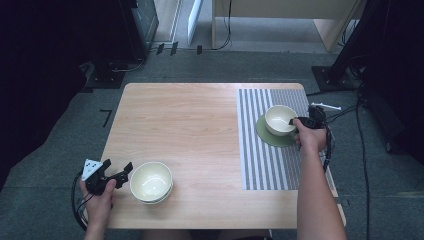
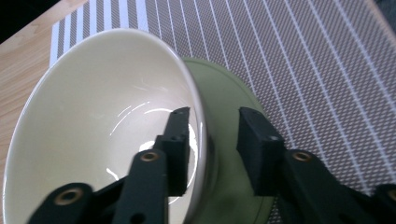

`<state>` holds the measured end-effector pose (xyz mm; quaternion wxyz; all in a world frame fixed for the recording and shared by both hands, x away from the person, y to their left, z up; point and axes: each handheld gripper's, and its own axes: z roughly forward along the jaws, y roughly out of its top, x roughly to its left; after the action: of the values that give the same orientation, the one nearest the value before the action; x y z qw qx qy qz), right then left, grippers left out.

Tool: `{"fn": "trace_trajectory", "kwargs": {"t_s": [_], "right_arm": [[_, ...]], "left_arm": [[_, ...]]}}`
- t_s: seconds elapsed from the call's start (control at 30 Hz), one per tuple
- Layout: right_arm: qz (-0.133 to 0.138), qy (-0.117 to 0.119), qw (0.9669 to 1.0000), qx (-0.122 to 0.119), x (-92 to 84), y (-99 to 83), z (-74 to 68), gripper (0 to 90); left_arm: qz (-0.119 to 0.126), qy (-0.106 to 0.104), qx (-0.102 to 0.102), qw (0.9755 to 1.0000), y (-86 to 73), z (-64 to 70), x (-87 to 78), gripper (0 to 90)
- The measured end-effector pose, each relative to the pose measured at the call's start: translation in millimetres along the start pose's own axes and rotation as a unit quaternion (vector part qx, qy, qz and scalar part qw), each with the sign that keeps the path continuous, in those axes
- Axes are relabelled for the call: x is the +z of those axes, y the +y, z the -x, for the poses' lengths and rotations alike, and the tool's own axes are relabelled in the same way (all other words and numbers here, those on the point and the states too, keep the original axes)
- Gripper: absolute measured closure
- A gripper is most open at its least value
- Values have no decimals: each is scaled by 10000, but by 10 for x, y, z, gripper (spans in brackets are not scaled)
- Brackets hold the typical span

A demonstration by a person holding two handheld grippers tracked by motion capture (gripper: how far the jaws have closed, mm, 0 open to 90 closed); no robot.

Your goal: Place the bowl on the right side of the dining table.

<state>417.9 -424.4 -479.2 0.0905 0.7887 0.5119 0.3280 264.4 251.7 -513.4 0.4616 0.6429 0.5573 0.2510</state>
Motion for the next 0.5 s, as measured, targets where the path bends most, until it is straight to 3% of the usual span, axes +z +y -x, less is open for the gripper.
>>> {"fn": "trace_trajectory", "kwargs": {"t_s": [0.1,0.3,0.5], "right_arm": [[294,141,9994,-131,-45,-17,33,548],[614,303,9964,-508,-153,-46,27,336],[1133,281,9920,-484,-299,-98,49,301]], "left_arm": [[27,14,-51,10000,-4,-5,-8,83],[59,24,-131,9999,-6,-20,-17,83],[58,36,-129,9999,-6,-19,-16,83]]}}
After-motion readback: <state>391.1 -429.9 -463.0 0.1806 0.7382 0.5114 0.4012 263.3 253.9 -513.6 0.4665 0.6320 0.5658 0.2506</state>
